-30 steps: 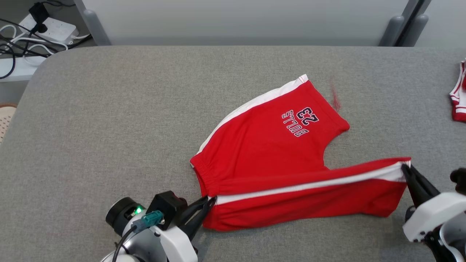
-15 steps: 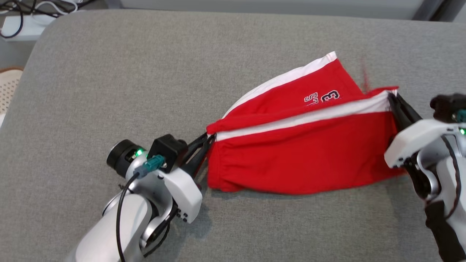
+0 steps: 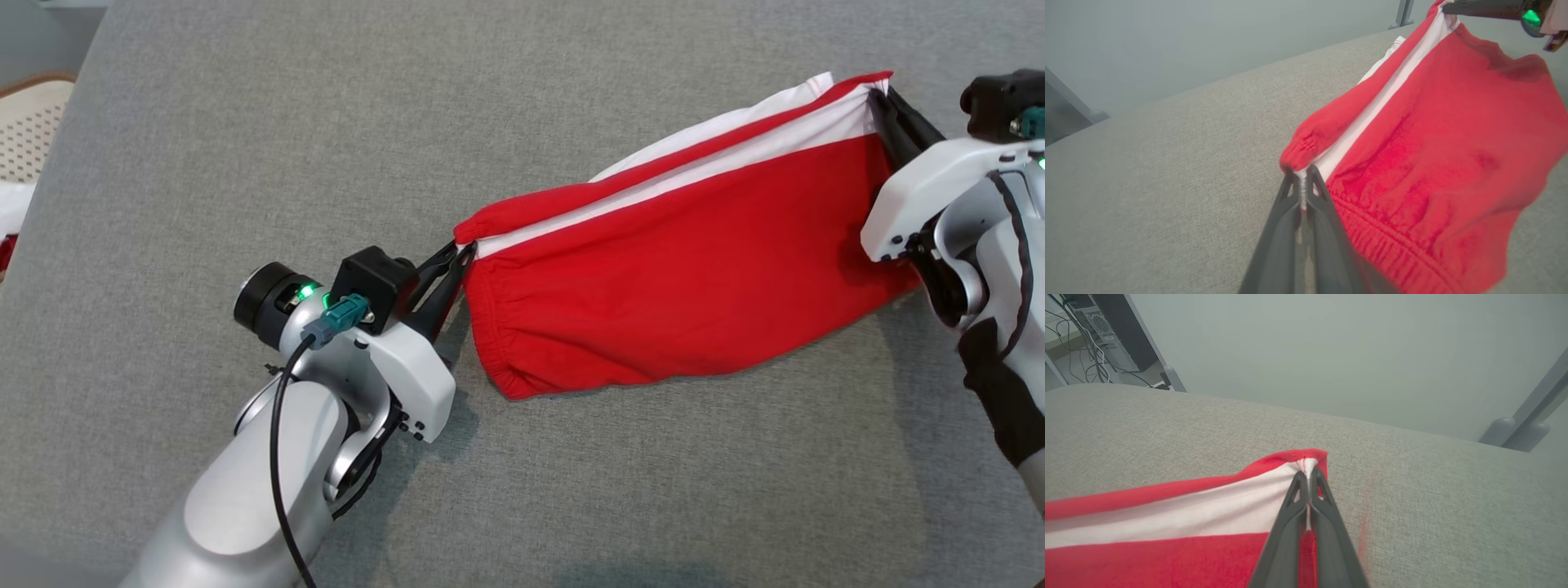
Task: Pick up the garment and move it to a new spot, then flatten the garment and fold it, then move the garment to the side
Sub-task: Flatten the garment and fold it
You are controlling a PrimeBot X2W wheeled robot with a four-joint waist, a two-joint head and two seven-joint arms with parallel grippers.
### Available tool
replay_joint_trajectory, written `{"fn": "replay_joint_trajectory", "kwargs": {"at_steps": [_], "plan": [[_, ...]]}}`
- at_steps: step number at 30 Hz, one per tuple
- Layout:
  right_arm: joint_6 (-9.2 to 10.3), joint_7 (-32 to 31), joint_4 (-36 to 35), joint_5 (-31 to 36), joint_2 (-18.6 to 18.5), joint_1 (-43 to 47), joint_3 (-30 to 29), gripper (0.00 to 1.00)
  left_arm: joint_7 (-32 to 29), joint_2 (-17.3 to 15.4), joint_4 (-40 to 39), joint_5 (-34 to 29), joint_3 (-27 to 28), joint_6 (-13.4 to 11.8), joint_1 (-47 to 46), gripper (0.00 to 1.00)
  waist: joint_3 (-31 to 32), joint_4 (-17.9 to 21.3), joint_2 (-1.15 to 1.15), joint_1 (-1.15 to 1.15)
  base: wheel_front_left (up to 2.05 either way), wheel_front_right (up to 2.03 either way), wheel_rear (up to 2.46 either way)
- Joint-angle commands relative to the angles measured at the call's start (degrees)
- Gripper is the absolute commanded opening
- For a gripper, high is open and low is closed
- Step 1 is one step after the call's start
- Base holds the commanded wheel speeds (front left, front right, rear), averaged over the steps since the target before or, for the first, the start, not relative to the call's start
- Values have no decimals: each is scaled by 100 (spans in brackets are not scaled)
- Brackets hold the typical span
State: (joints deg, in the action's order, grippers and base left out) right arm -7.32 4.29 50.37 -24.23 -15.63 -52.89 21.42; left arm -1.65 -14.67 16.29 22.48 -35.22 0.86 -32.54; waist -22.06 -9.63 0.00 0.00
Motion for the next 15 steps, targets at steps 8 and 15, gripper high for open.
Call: {"fn": "replay_joint_trajectory", "kwargs": {"at_steps": [8,15], "plan": [[-17,255,695,-437,-22,-666,711,0,195,78,217,-55,86,34,-449,0,-270,-244,0,0,0,0,0],[-17,362,1059,-788,30,-918,1149,26,343,276,628,-26,-12,110,-622,28,-325,-240,0,0,0,0,0]]}}
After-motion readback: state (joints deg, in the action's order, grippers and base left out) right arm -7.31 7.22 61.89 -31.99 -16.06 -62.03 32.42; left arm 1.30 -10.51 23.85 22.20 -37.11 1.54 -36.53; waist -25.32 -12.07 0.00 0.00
